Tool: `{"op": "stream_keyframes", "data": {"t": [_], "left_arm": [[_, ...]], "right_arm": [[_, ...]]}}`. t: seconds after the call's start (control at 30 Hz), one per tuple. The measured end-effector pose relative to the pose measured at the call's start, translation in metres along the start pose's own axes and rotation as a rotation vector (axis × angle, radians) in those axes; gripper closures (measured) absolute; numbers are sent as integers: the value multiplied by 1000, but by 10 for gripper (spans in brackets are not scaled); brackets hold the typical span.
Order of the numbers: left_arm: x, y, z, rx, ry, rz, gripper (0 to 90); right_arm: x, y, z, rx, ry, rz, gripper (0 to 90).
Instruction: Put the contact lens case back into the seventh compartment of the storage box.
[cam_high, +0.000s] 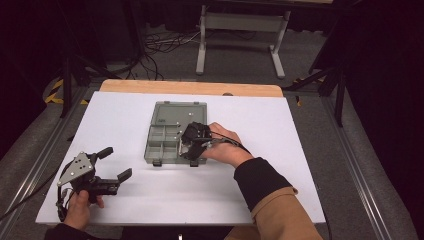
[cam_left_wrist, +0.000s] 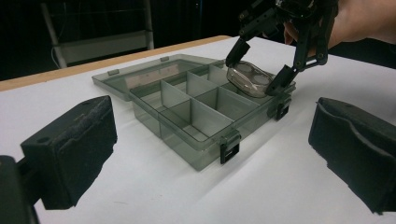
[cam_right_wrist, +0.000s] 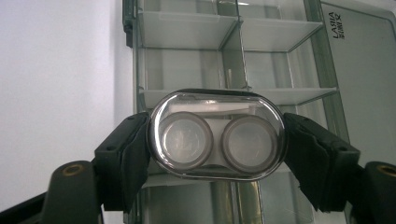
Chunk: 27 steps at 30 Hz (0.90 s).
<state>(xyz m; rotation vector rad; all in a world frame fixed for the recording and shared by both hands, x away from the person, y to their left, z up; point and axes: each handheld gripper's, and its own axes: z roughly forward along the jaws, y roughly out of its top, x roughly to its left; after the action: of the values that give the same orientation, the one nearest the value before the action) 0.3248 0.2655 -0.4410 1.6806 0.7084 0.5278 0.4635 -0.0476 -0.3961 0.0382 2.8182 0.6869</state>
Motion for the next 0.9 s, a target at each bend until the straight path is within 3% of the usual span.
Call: {"op": "stream_keyframes", "data": {"t": [0.73, 0.9], "left_arm": [[0, 0, 0, 0, 1, -1, 20], [0, 0, 0, 0, 1, -1, 20]], "right_arm": [[0, 0, -1, -16, 20, 9, 246], [-1, 0, -6, -43, 15, 27, 191]]}}
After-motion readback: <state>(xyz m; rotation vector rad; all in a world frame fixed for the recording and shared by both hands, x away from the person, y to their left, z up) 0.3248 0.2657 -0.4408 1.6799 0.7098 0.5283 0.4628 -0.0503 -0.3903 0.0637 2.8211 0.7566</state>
